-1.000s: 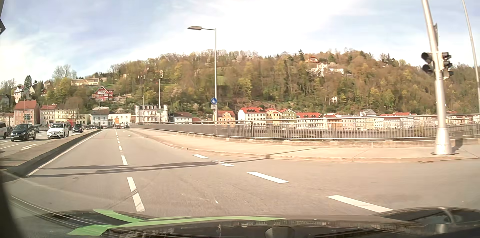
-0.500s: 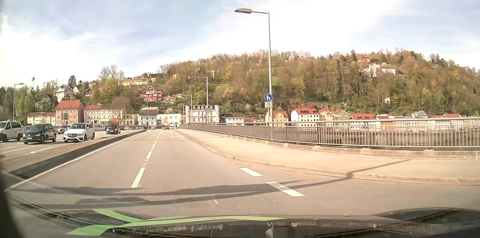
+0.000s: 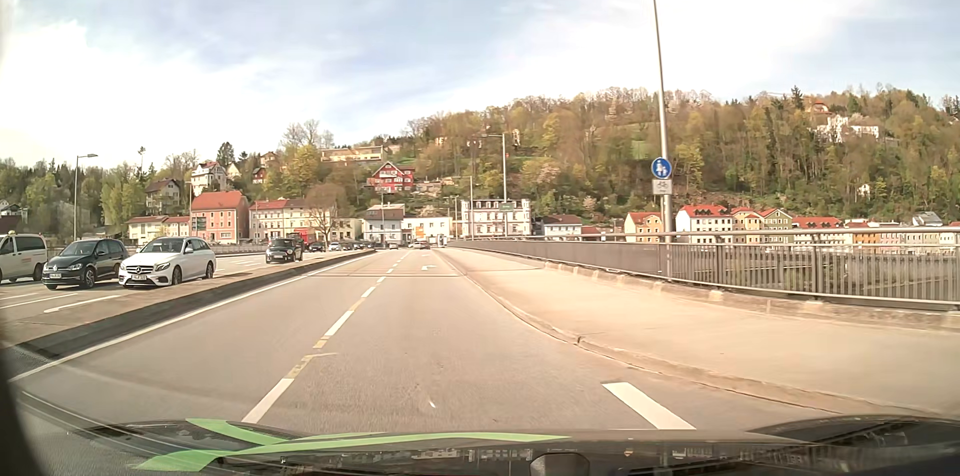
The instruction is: Follow the waypoints while adhering to traffic rules and regulations
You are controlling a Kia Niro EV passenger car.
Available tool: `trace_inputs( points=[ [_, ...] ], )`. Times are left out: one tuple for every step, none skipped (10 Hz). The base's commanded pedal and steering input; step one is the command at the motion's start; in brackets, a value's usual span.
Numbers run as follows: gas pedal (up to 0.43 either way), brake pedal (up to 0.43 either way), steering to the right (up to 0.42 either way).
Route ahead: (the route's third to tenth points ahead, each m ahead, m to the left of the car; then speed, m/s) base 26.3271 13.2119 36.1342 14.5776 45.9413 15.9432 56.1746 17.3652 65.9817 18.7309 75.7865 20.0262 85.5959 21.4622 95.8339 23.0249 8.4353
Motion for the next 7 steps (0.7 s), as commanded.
trace_inputs(
  points=[
    [0.220, 0.000, -0.144],
    [0.220, 0.000, -0.130],
    [0.220, 0.000, -0.112],
    [0.220, 0.000, -0.095],
    [0.220, 0.000, -0.084],
    [0.228, 0.000, -0.069],
    [0.228, 0.000, -0.057]
  ],
)
